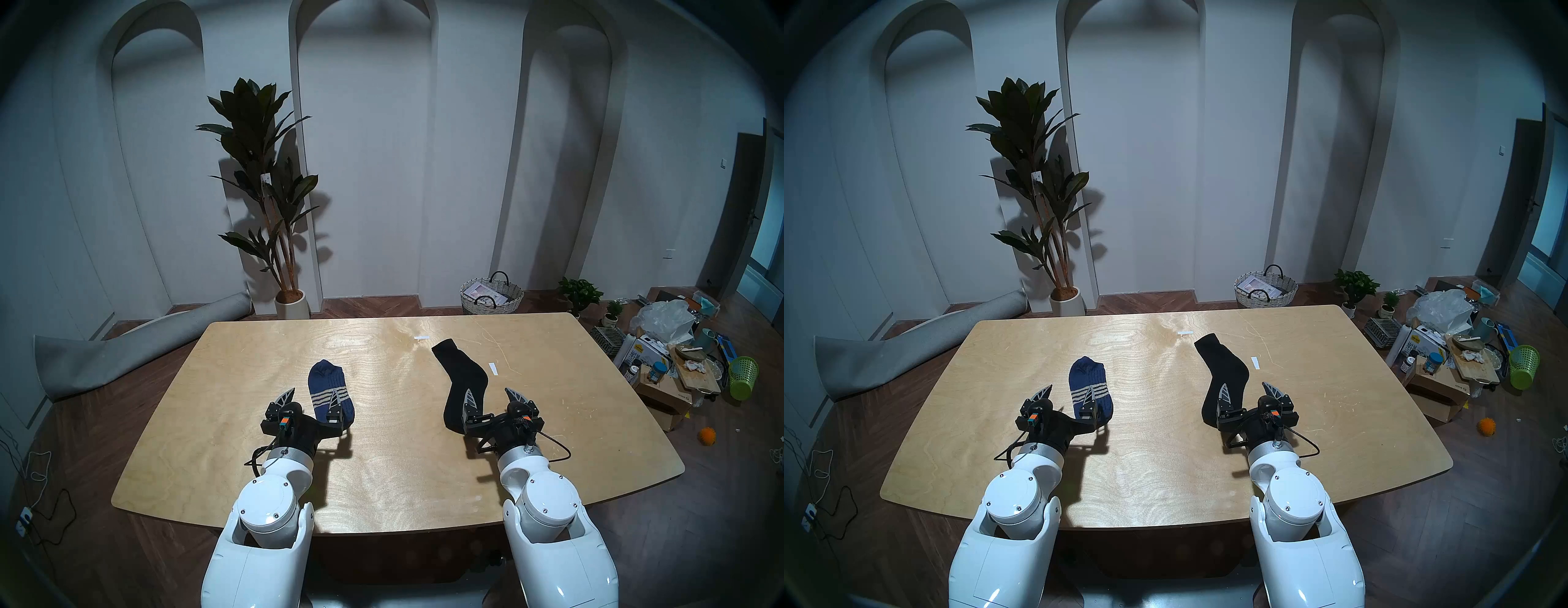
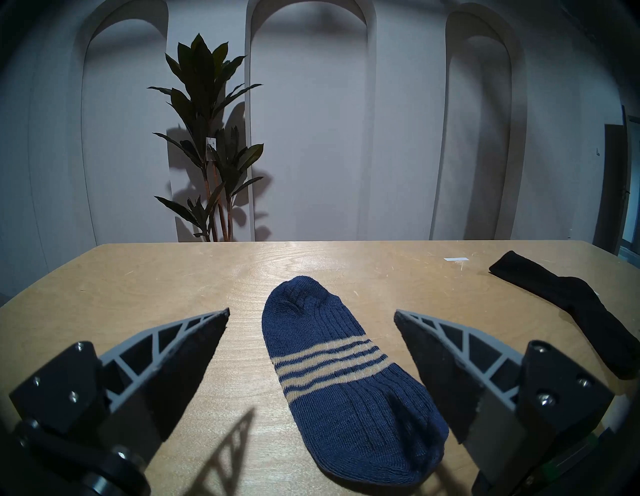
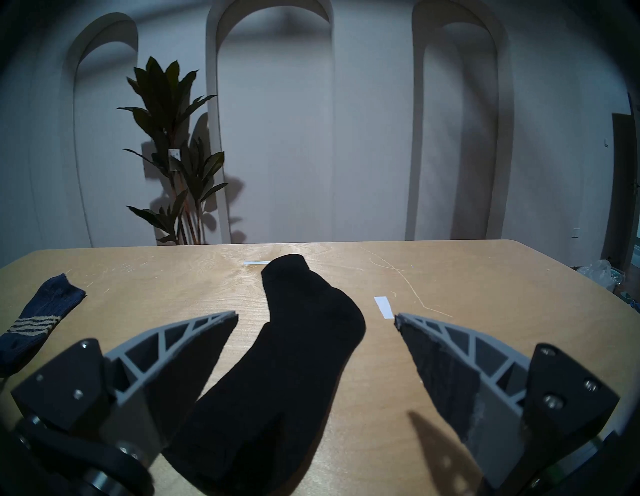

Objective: Fold socks in half once and place them neatly on the table

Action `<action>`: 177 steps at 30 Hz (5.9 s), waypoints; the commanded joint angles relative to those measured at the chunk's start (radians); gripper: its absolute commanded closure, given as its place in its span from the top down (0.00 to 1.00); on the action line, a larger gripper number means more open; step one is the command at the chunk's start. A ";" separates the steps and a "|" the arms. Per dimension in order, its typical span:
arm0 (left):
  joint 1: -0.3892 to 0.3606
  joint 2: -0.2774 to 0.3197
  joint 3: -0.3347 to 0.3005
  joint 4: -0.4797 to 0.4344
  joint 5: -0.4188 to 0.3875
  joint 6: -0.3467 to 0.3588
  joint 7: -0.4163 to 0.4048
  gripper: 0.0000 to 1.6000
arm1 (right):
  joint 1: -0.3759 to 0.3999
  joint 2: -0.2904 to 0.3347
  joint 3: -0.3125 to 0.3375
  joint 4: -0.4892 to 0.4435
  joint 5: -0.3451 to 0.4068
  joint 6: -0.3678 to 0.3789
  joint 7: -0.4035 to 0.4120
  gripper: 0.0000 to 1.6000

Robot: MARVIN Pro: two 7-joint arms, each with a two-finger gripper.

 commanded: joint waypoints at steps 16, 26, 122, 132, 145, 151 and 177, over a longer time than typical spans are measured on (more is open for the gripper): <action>-0.054 0.157 -0.095 -0.160 -0.064 0.183 -0.222 1.00 | 0.144 0.265 0.170 -0.062 0.122 0.142 0.370 1.00; -0.074 0.258 -0.138 -0.184 -0.104 0.255 -0.376 1.00 | 0.191 0.338 0.193 -0.012 0.175 0.198 0.528 1.00; -0.714 0.277 -0.248 0.588 -0.595 0.947 -0.578 1.00 | 0.566 0.489 0.228 0.470 0.943 0.964 0.865 1.00; -0.789 0.314 -0.200 0.675 -0.594 0.947 -0.579 1.00 | 0.559 0.513 0.203 0.488 1.007 0.964 0.866 1.00; -0.858 0.357 -0.119 0.786 -0.585 0.947 -0.584 1.00 | 0.551 0.543 0.164 0.500 1.091 0.964 0.868 1.00; -0.893 0.367 -0.080 0.834 -0.586 0.947 -0.588 1.00 | 0.544 0.556 0.146 0.503 1.130 0.964 0.869 1.00; -0.993 0.401 0.107 0.994 -0.592 0.947 -0.670 1.00 | 0.520 0.641 0.061 0.500 1.305 0.964 0.869 1.00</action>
